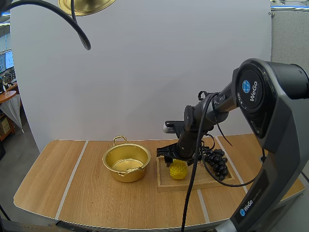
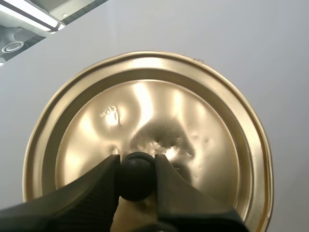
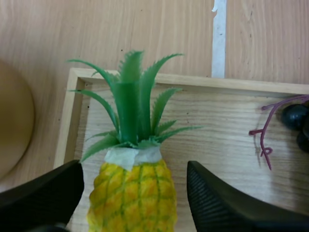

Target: Open the pot, put the pineapple inside, and close it

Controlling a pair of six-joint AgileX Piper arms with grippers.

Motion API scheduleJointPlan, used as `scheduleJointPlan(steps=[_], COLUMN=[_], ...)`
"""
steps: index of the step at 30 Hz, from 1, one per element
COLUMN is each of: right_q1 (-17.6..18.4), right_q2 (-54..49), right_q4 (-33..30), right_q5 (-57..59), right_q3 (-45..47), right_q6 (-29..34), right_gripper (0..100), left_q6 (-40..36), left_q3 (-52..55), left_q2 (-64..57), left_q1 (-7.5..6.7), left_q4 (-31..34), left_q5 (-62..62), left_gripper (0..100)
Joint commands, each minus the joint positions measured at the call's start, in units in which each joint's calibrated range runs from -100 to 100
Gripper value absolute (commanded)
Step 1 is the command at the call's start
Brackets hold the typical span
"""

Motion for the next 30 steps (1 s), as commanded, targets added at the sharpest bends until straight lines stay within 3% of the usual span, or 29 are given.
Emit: scheduleJointPlan(steps=[1, 15, 16, 19, 21, 30], right_q1=[-0.2, -0.2, -0.2, -0.2, -0.2, -0.1], right_q2=[0.9, 6.3, 6.3, 6.3, 6.3, 1.9], right_q4=[-0.5, -0.9, -0.9, -0.4, 0.0, 0.1], right_q5=[-1.3, -3.0, -3.0, -2.4, -2.0, 5.0], right_q3=[-0.3, -0.3, -0.3, -0.3, -0.3, -4.0], right_q6=[0.0, 0.0, 0.0, 0.0, 0.0, 0.0], right_gripper=[100, 100, 91, 33, 0, 0], left_q6=[-0.7, -0.7, -0.7, -0.7, -0.7, -0.7], left_q3=[-0.5, -0.5, -0.5, -0.5, -0.5, -0.5], left_q2=[-0.5, -0.5, -0.5, -0.5, -0.5, -0.5], left_q1=[-0.20, -0.20, -0.20, -0.20, -0.20, -0.20], left_q4=[0.8, 0.8, 0.8, 0.8, 0.8, 0.8], left_q5=[-1.3, -1.3, -1.3, -1.3, -1.3, -1.3], left_gripper=[0, 0, 0, 0, 0, 0])
